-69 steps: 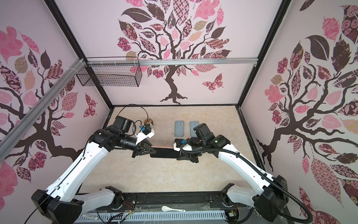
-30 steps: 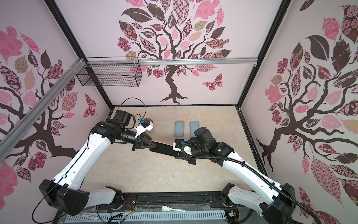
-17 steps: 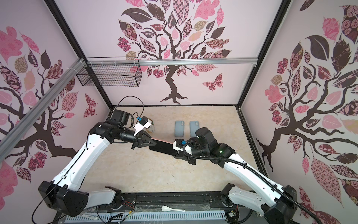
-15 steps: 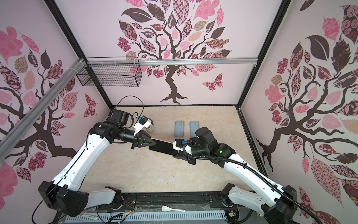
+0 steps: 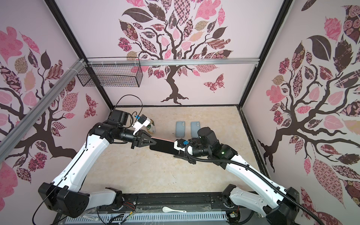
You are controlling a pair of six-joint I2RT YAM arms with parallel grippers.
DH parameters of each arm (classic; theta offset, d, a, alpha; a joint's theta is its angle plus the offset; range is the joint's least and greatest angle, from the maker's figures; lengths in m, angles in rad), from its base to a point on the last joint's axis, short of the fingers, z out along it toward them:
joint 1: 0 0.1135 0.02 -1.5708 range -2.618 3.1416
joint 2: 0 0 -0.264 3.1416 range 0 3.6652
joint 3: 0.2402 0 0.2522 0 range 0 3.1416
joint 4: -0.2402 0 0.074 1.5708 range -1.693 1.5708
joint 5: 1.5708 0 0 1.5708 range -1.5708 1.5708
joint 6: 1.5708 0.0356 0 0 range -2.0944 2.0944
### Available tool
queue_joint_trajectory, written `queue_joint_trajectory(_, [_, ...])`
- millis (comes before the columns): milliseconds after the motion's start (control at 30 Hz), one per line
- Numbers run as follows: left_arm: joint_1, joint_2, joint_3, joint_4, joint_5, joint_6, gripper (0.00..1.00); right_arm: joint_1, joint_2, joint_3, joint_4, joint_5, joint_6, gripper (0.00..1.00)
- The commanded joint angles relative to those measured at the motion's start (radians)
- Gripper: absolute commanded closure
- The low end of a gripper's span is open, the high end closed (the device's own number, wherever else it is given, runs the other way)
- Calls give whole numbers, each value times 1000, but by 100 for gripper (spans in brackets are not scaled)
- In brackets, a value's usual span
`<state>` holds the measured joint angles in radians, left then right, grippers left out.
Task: Take the phone out of the phone case
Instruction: Remove the phone case from the phone.
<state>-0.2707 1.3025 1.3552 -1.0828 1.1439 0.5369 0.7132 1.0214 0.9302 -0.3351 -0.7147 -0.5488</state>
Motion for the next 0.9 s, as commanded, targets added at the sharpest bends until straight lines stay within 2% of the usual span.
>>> queue_joint_trajectory(0, [35,25,-19,162,-208,-33,100,80,-29,73,54,-234,-70,68])
queue_joint_trajectory(167, [39,-4,-34,172,-211,-21,100,80,-37,74,13,-207,-79,66])
queue_joint_trajectory(633, [45,-33,-51,180,-216,-15,100,78,-65,69,-28,-135,-80,68])
queue_joint_trajectory(867, [49,-40,-58,184,-207,-14,100,61,-110,28,42,-111,-6,69])
